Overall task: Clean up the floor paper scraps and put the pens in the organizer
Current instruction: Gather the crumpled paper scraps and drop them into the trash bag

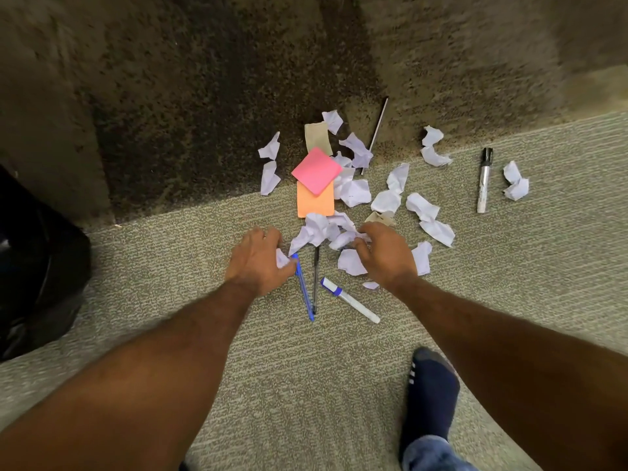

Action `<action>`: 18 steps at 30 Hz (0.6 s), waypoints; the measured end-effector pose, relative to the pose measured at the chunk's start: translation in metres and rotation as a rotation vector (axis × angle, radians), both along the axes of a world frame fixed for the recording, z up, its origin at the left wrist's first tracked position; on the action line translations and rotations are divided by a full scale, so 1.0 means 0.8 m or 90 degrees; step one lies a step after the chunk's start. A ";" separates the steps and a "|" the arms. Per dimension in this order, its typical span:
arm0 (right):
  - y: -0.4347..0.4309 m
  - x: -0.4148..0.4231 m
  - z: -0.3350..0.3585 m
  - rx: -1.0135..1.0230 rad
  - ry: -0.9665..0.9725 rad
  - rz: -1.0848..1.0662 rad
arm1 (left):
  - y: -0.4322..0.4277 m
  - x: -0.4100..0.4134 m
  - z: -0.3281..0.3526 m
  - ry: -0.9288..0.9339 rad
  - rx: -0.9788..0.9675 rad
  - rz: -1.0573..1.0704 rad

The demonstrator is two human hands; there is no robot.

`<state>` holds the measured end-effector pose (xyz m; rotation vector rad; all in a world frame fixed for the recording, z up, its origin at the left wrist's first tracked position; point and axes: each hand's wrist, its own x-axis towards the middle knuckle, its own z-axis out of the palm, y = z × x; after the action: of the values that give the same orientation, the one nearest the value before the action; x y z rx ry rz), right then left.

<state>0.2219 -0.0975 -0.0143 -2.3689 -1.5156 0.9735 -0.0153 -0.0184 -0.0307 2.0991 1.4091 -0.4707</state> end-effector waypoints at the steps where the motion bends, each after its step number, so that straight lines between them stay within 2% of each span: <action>1: 0.000 0.001 0.001 0.002 -0.004 0.000 | -0.004 0.002 -0.002 0.024 -0.017 -0.019; 4: 0.002 0.003 0.002 0.011 -0.017 0.004 | -0.013 0.005 -0.011 0.052 -0.045 -0.018; 11: 0.002 0.004 0.006 0.024 -0.002 -0.016 | 0.002 -0.001 -0.012 -0.031 -0.050 0.065; 18: 0.006 0.012 0.010 0.048 0.021 -0.033 | 0.072 0.013 0.019 -0.137 0.078 0.073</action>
<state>0.2313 -0.0931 -0.0061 -2.3159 -1.4448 0.9228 -0.0045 0.0391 -0.0155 2.0797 1.4518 -0.1105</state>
